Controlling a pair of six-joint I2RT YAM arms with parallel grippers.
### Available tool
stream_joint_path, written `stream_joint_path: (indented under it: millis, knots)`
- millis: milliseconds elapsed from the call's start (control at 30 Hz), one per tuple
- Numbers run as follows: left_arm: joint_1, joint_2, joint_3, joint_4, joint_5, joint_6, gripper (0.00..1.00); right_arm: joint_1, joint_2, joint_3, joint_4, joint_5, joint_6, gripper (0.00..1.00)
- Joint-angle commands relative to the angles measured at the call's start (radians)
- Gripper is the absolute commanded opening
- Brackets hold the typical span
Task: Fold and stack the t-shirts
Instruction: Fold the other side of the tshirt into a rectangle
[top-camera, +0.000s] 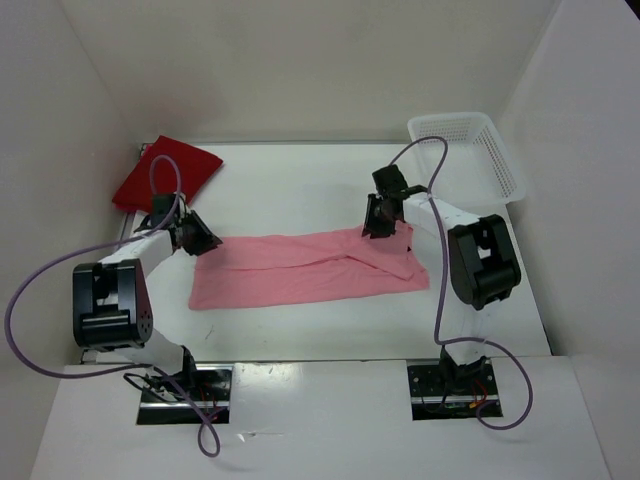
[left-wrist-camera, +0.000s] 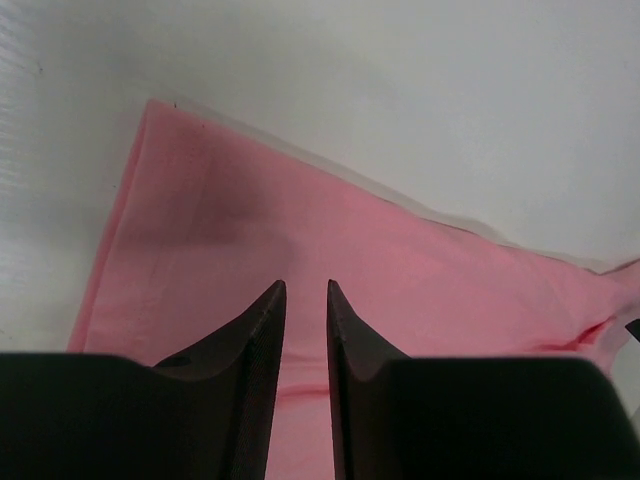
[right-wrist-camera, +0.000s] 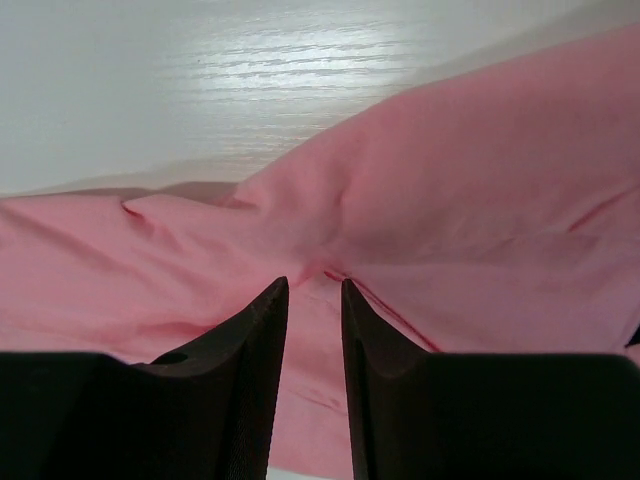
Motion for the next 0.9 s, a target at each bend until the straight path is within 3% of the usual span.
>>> stream_joint_path:
  millis: [0,267,500,667,733,800,867]
  knots:
    - [0.004,0.058,0.025,0.042,-0.002,-0.008,0.3,0.042,0.025,0.055,0.031,0.07,-0.021,0.34]
    - [0.031,0.197,0.076,0.061,-0.016,-0.039,0.3,0.042,0.058,0.036,0.062,0.111,0.012,0.34]
    - [0.054,0.22,0.085,0.061,-0.025,-0.05,0.3,0.042,0.071,0.027,0.051,0.134,0.012,0.3]
    - [0.054,0.175,0.064,0.061,-0.004,-0.07,0.3,0.051,0.057,0.018,0.051,0.125,0.021,0.14]
    - [0.054,0.166,0.063,0.07,-0.004,-0.07,0.3,0.051,0.048,0.007,0.051,0.116,0.021,0.14]
    - [0.054,0.142,0.054,0.07,-0.004,-0.07,0.3,0.051,0.048,0.007,0.051,0.107,0.021,0.03]
    - [0.054,0.131,0.054,0.07,-0.004,-0.07,0.3,0.051,0.048,0.007,0.039,0.107,0.021,0.01]
